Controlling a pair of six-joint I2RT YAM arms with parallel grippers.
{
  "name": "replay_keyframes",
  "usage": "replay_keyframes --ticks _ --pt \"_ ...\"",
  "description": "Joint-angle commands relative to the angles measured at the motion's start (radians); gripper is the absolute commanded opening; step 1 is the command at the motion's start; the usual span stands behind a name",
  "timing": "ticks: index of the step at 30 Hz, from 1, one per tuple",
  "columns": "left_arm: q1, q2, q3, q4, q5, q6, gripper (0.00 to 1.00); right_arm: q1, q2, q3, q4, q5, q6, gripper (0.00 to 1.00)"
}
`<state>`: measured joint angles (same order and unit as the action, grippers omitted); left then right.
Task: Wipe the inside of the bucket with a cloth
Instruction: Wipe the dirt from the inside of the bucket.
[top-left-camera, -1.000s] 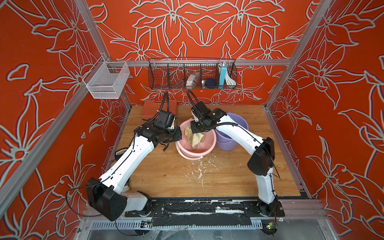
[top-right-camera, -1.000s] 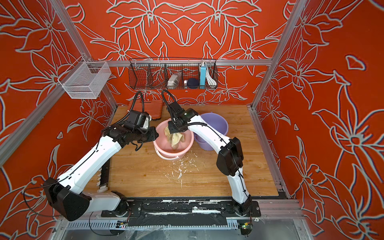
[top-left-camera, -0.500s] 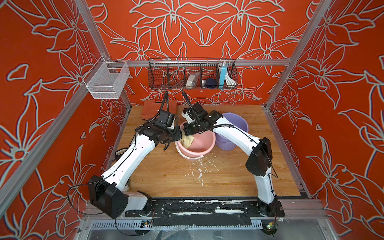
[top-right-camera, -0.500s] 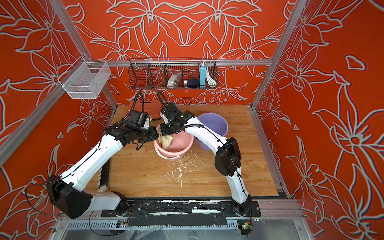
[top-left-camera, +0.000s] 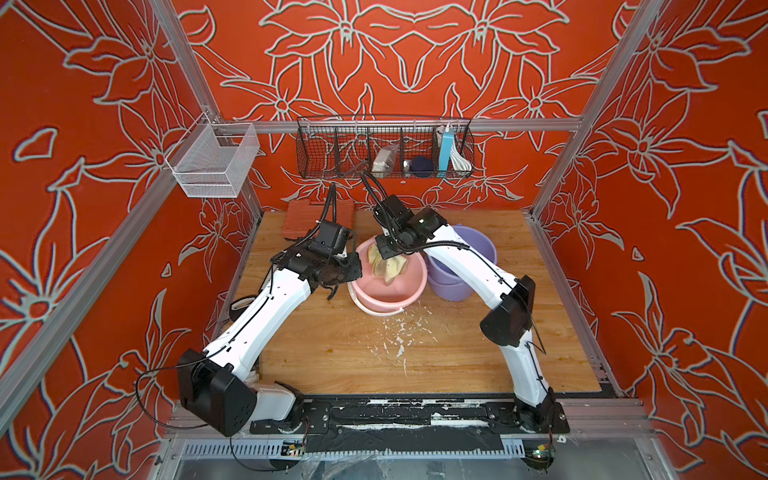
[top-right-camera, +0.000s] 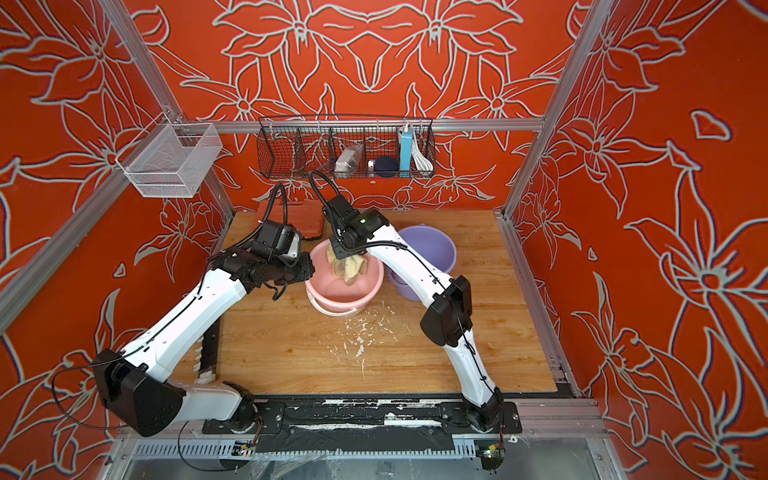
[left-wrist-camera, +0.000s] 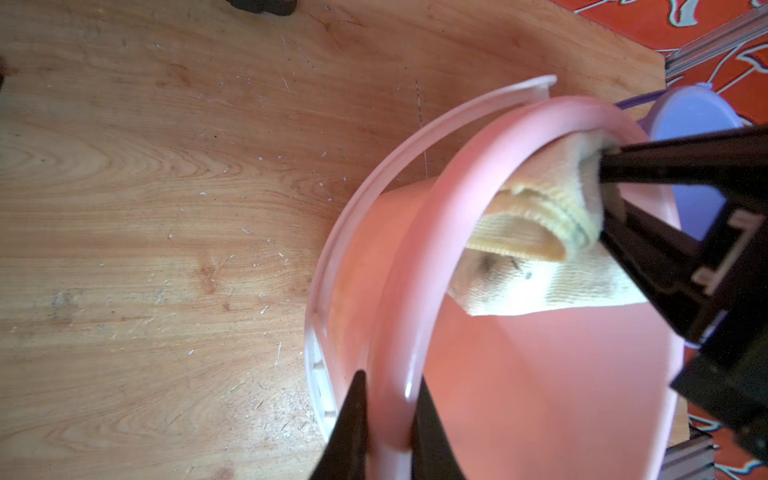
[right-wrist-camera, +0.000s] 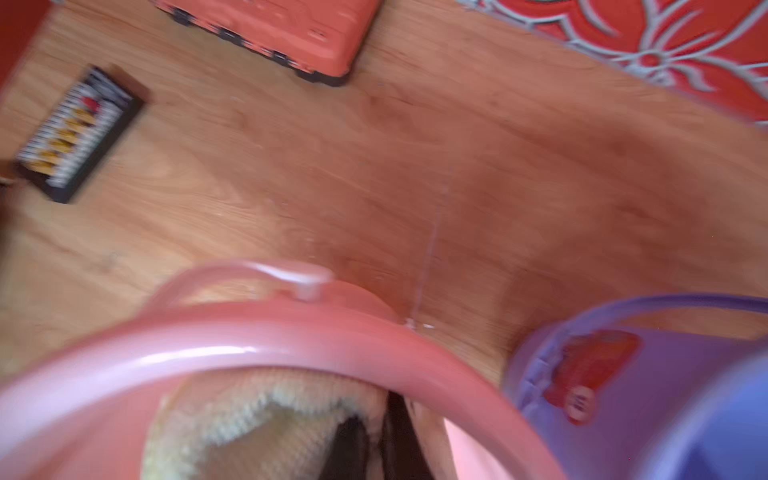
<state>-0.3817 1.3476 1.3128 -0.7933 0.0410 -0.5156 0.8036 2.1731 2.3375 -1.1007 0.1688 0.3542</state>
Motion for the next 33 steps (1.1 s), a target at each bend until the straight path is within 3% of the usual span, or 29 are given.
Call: replay_keyframes --ticks 1,7,11,19,24,26,33 --pt "-0.008 0.003 0.036 -0.051 -0.039 0.028 0.00 -0.011 -0.005 -0.025 -0.116 0.207 -0.049 0.00" --pt "-0.008 0.039 0.089 -0.058 -0.090 0.045 0.00 0.004 -0.147 -0.242 -0.109 0.243 -0.051 0.00" --pt "-0.008 0.053 0.106 -0.040 -0.098 0.048 0.00 0.010 -0.186 -0.316 -0.142 0.144 -0.049 0.00" --pt "-0.006 0.051 0.104 -0.026 -0.106 0.053 0.00 0.012 -0.227 -0.366 -0.041 -0.195 -0.015 0.00" --pt "-0.006 0.039 0.094 -0.023 -0.099 0.055 0.00 0.011 -0.163 -0.318 0.019 -0.524 -0.027 0.00" --pt "-0.006 0.036 0.091 -0.023 -0.088 0.052 0.00 0.012 -0.155 -0.329 0.075 -0.589 -0.003 0.00" --pt "0.005 0.033 0.072 -0.027 0.009 0.008 0.00 0.003 -0.141 -0.327 0.127 -0.423 0.031 0.00"
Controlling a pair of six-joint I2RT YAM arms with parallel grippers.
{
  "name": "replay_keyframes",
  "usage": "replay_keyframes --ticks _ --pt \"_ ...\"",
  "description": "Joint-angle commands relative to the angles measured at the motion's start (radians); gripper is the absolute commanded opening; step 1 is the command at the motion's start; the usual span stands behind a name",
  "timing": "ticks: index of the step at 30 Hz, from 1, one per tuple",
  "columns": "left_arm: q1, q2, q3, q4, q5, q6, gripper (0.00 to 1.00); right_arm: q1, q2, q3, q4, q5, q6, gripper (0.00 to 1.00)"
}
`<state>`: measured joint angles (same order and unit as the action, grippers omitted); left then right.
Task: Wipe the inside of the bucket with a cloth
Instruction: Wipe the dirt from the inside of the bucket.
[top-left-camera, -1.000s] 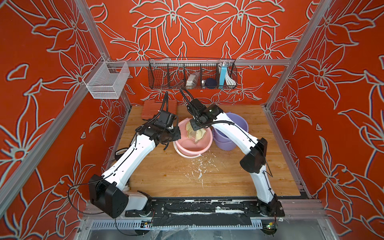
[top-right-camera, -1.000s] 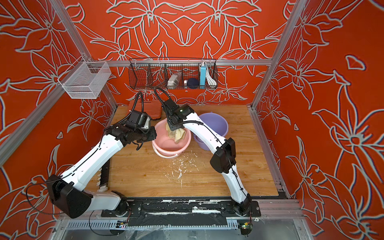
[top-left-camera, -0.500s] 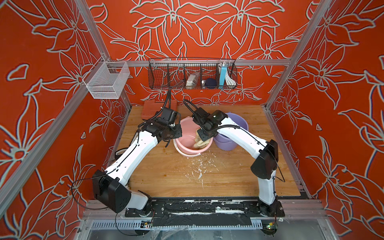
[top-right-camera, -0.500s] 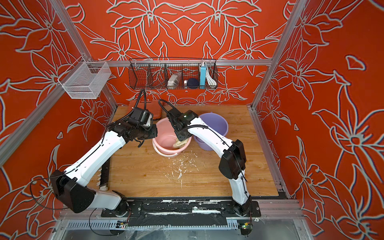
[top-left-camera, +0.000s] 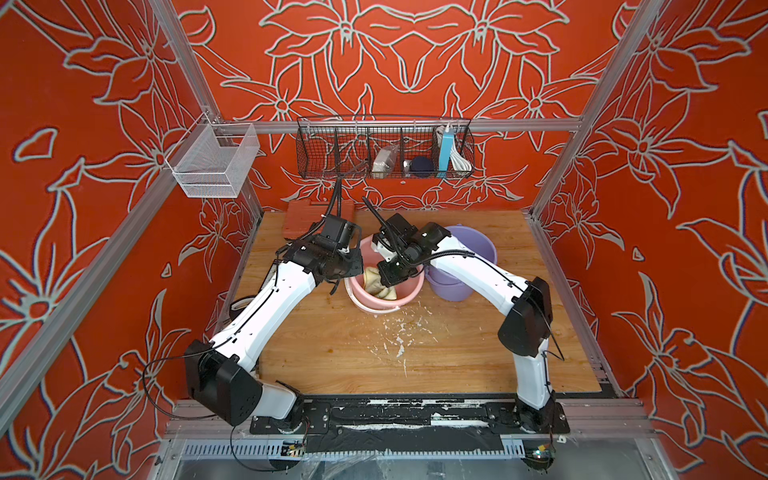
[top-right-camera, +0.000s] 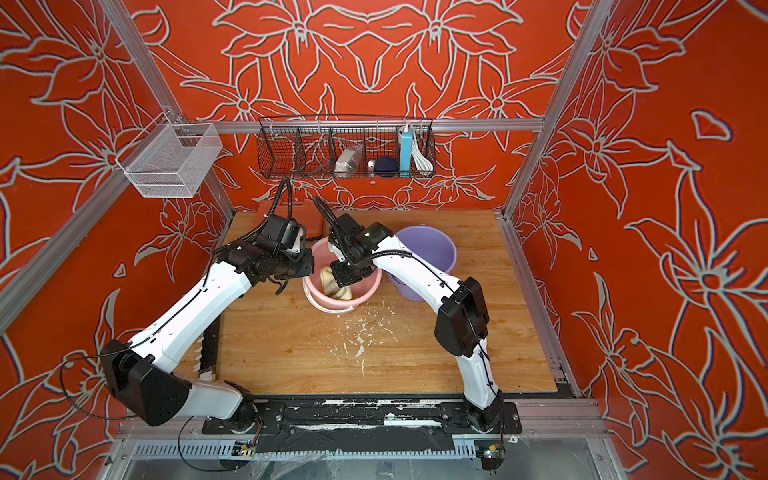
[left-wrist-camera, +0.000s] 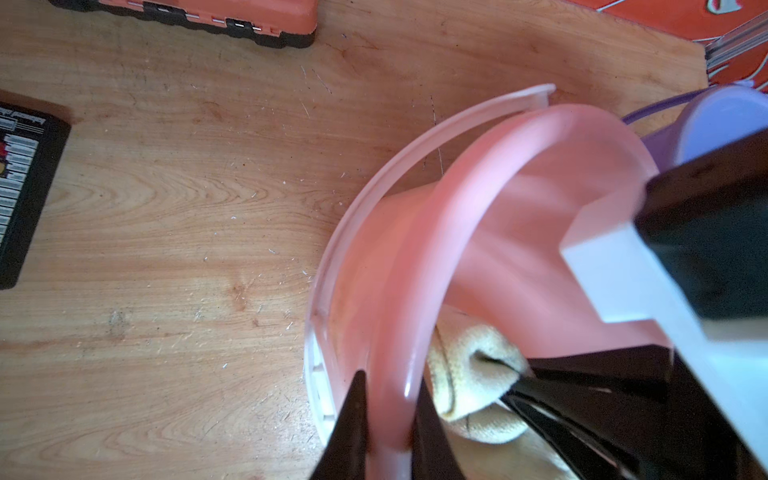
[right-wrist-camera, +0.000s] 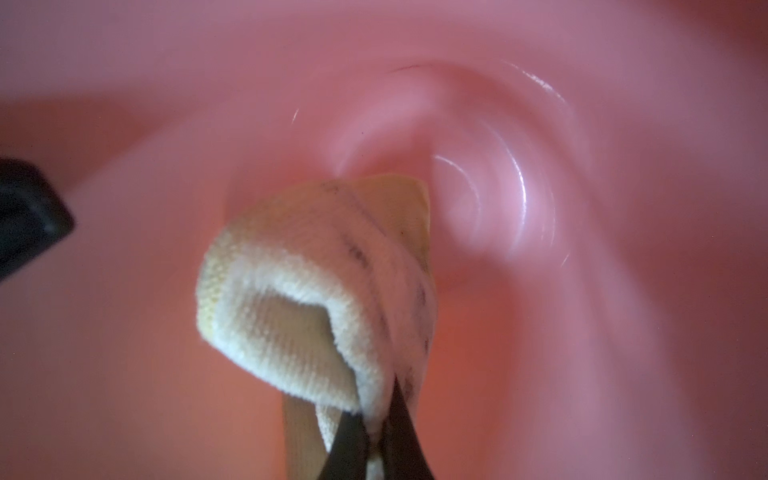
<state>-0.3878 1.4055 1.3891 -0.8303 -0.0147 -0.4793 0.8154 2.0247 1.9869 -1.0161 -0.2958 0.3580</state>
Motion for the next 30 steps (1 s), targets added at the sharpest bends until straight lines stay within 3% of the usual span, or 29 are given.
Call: replay_keyframes --ticks 1,7,12,14,17,24,30 --pt "0.012 -0.021 -0.002 0.002 0.085 -0.036 0.00 -0.010 0.000 0.014 0.064 0.075 0.035 0.00" --pt "0.024 -0.018 -0.018 -0.015 0.226 -0.085 0.00 -0.015 -0.050 -0.061 0.206 0.317 0.099 0.00" --pt "0.025 -0.027 -0.034 -0.020 0.298 -0.101 0.00 -0.020 0.002 0.013 0.162 0.471 0.135 0.00" --pt "0.025 -0.026 -0.042 -0.012 0.325 -0.105 0.00 -0.019 0.023 0.028 0.186 0.435 0.134 0.00" --pt "0.026 -0.015 -0.043 -0.013 0.318 -0.099 0.00 -0.015 0.037 0.019 0.276 0.267 0.128 0.00" --pt "0.048 0.008 -0.038 0.026 0.302 -0.110 0.00 0.035 0.098 0.071 0.251 0.068 0.062 0.00" --pt "0.078 0.019 -0.020 0.046 0.286 -0.118 0.00 0.048 0.043 -0.062 0.299 -0.094 -0.001 0.00"
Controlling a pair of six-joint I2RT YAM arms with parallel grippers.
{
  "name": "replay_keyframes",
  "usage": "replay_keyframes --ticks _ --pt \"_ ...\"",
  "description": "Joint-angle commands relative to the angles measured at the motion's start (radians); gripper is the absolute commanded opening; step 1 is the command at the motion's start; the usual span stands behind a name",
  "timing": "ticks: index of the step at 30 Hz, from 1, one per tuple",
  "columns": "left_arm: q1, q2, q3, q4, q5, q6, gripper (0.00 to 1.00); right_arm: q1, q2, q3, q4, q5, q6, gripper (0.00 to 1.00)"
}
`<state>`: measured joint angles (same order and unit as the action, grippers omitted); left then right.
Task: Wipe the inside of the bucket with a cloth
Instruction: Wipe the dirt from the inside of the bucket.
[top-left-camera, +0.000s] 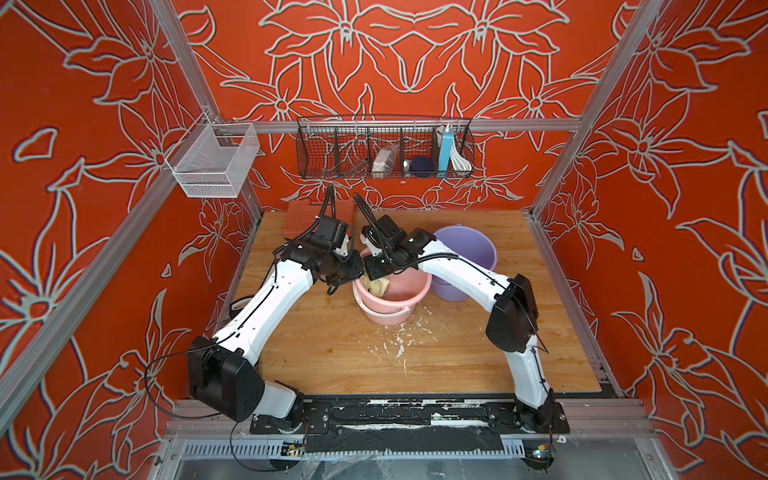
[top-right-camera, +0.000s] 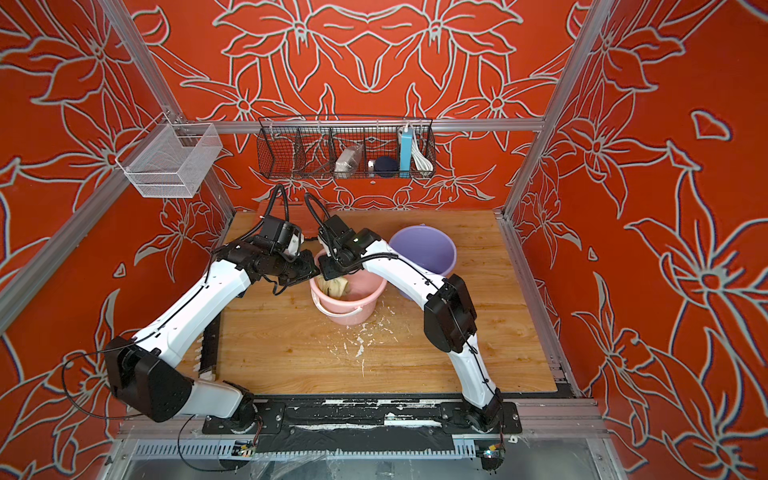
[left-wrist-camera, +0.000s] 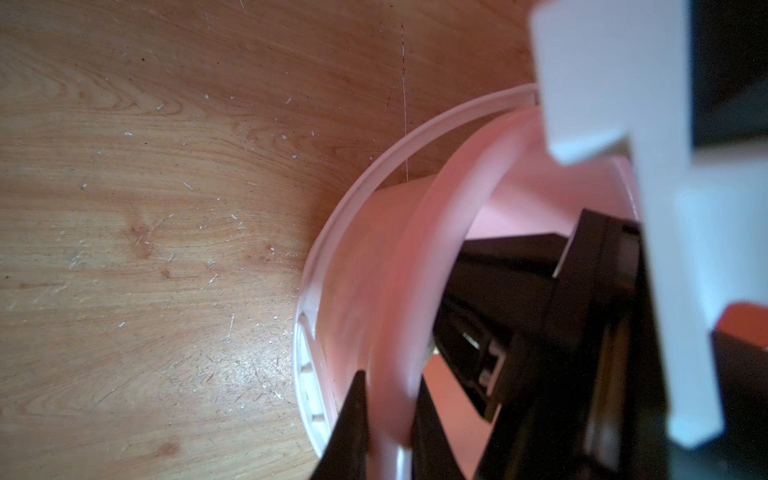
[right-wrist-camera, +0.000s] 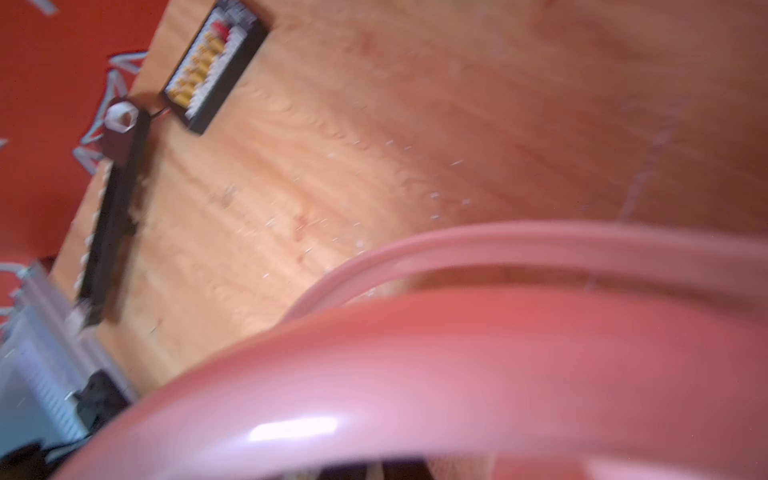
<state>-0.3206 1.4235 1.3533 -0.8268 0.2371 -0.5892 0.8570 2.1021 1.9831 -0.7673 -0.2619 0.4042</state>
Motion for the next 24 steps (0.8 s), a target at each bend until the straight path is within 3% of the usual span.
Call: replay_keyframes --ticks 1,8,24 --pt "0.018 0.004 0.019 0.040 0.029 -0.007 0.00 0.007 -0.054 -0.090 0.065 -0.152 -0.055 0.00" --pt "0.059 0.000 0.024 0.049 0.047 -0.012 0.00 0.007 -0.146 -0.206 0.060 -0.273 -0.161 0.00" --pt "0.062 -0.043 -0.031 0.017 0.100 0.002 0.00 -0.020 -0.089 -0.096 0.073 0.522 0.030 0.00"
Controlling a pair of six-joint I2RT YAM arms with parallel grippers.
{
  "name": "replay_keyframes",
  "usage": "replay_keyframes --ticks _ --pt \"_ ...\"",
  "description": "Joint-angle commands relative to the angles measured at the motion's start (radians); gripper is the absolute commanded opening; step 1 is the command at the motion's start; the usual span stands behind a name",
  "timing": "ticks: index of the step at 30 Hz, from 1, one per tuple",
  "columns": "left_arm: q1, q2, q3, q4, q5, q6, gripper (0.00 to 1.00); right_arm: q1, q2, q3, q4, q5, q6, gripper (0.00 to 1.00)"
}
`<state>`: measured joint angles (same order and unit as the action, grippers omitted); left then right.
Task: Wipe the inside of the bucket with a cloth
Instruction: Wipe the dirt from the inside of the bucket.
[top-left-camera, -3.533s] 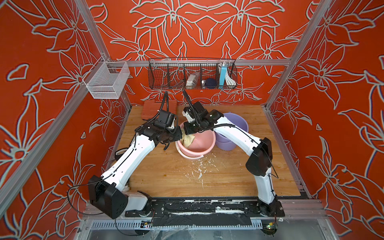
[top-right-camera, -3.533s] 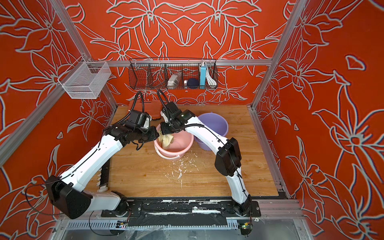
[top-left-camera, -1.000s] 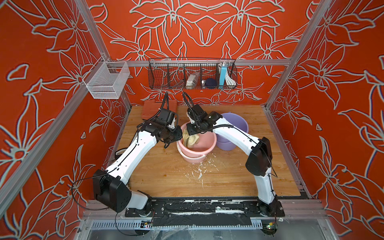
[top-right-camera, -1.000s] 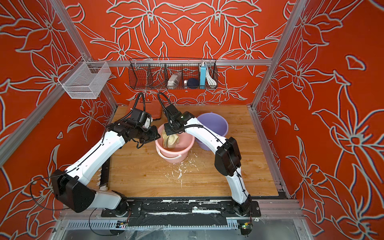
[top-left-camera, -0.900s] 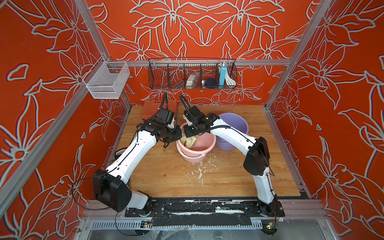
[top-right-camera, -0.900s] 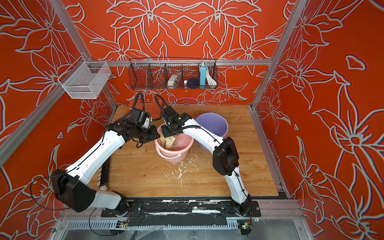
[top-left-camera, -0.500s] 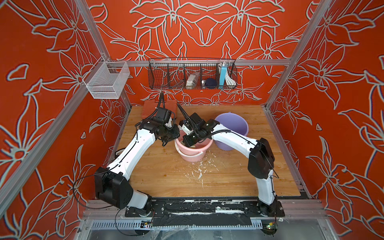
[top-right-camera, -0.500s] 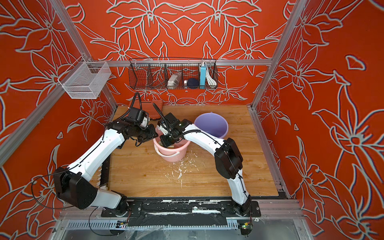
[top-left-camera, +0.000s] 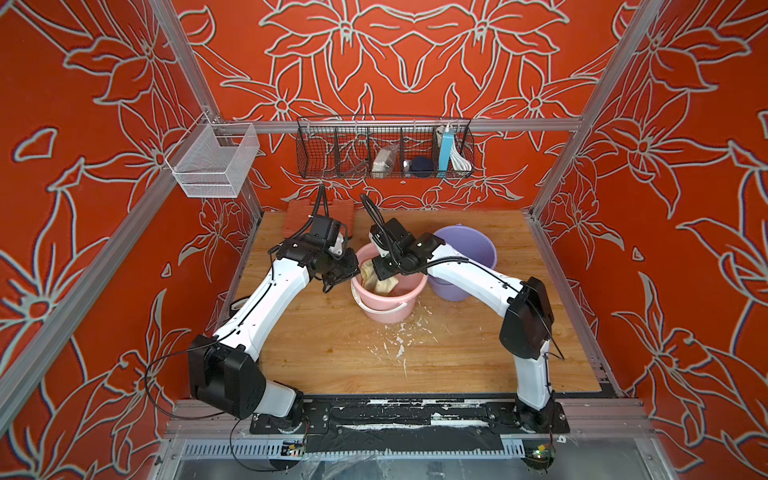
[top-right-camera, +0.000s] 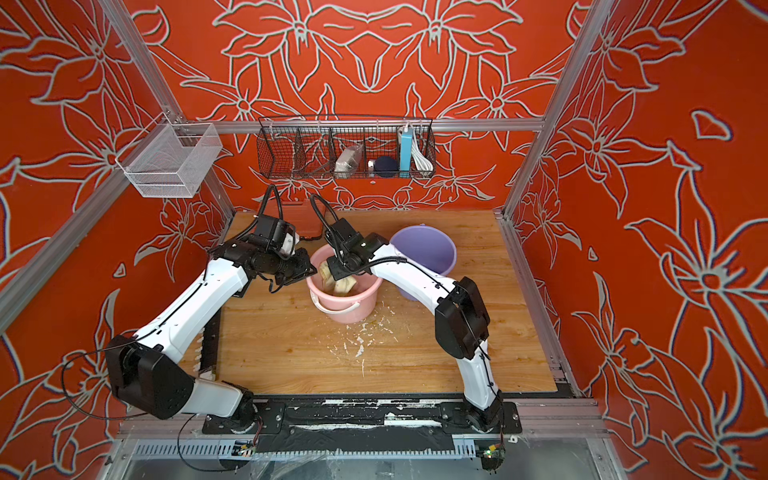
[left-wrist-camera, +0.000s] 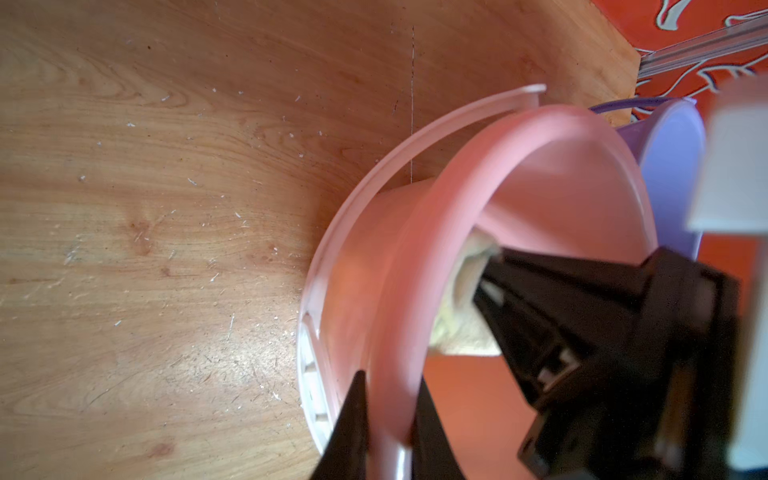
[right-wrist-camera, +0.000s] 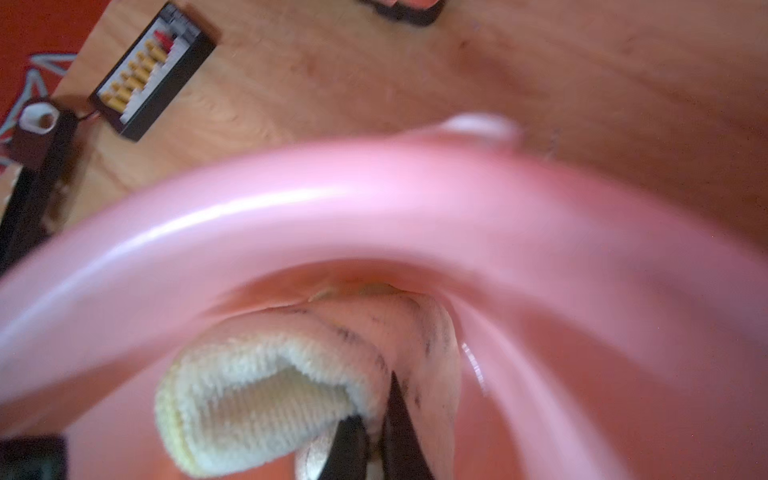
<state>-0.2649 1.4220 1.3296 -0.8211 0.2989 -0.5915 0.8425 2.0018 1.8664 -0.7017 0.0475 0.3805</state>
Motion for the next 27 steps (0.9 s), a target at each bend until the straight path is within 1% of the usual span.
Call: replay_keyframes --ticks 1,4,6,9,13,19,25,27 --pt "0.006 -0.043 -0.010 0.011 0.040 0.002 0.00 -0.007 0.013 0.022 0.008 0.256 0.066 0.00" --pt "0.006 -0.050 -0.014 0.013 0.048 0.001 0.00 -0.015 0.060 0.085 -0.066 0.358 0.097 0.00" --pt "0.006 -0.052 -0.012 0.011 0.051 0.000 0.00 -0.024 0.100 0.130 -0.112 0.348 0.107 0.00" --pt "0.006 -0.046 -0.002 0.008 0.052 0.003 0.00 -0.027 0.141 0.166 -0.128 0.286 0.104 0.00" --pt "0.006 -0.032 0.014 0.010 0.060 0.000 0.00 -0.025 0.170 0.164 -0.095 0.176 0.107 0.00" --pt "0.006 -0.016 0.024 0.017 0.080 -0.003 0.00 -0.024 0.208 0.188 -0.052 0.060 0.099 0.00" --pt "0.006 -0.011 0.009 0.034 0.094 -0.008 0.00 -0.020 0.217 0.189 0.055 -0.130 0.058 0.00" --pt "0.006 -0.009 0.009 0.036 0.094 -0.009 0.00 -0.020 0.215 0.185 0.088 -0.212 0.038 0.00"
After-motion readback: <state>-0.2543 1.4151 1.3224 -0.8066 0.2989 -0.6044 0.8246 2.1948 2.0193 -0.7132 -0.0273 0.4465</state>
